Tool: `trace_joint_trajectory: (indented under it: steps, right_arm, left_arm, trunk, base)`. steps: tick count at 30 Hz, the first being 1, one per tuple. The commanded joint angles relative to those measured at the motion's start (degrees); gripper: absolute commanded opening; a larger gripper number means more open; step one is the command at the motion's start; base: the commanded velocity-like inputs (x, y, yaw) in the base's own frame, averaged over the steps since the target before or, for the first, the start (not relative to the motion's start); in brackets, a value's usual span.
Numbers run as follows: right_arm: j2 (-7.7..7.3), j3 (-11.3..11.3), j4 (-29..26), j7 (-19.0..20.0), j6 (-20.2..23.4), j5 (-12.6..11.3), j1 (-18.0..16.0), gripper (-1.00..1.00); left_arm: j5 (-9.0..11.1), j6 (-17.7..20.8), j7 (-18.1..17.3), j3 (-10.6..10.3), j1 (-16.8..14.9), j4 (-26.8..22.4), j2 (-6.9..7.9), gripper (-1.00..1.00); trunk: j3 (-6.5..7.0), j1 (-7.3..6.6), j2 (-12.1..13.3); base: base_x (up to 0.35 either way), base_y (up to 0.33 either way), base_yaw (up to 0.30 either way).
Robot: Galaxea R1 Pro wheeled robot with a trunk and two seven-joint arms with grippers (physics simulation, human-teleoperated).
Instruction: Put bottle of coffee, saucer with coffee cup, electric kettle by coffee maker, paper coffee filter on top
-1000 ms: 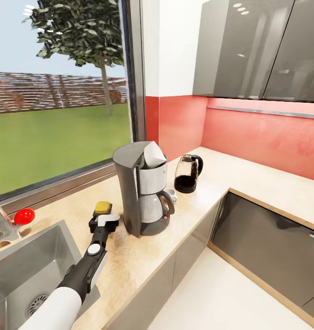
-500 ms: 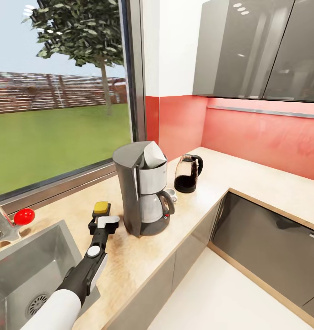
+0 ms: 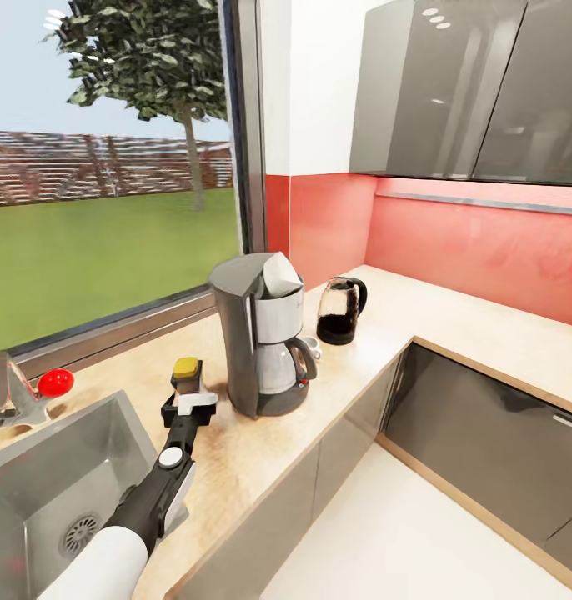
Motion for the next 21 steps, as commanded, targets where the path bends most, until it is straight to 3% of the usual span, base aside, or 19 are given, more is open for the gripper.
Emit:
trace_joint_trajectory:
  steps: [1,11,21]
  right_arm:
    - [0.0,0.09,0.04,-0.04,-0.2,-0.32,-0.04,1.0]
    - [0.0,0.09,0.04,-0.04,-0.2,-0.33,-0.04,1.0]
    - [0.0,0.09,0.04,-0.03,-0.2,-0.31,-0.04,1.0]
  left_arm:
    - [-0.56,-0.05,0.52,-0.11,-0.04,0.04,0.01,1.0]
    - [-0.64,0.03,0.51,-0.08,-0.03,0.04,0.01,1.0]
    - [-0.65,-0.03,0.52,-0.06,-0.03,0.04,0.01,1.0]
  trunk:
    - [-0.13,0.0,-0.13]
    - [-0.13,0.0,-0.13]
    - [-0.13,0.0,-0.13]
  base:
    - [-0.331,0.0,0.0]
    - [-0.334,-0.016,0.0]
    - [-0.293,-0.15,0.0]
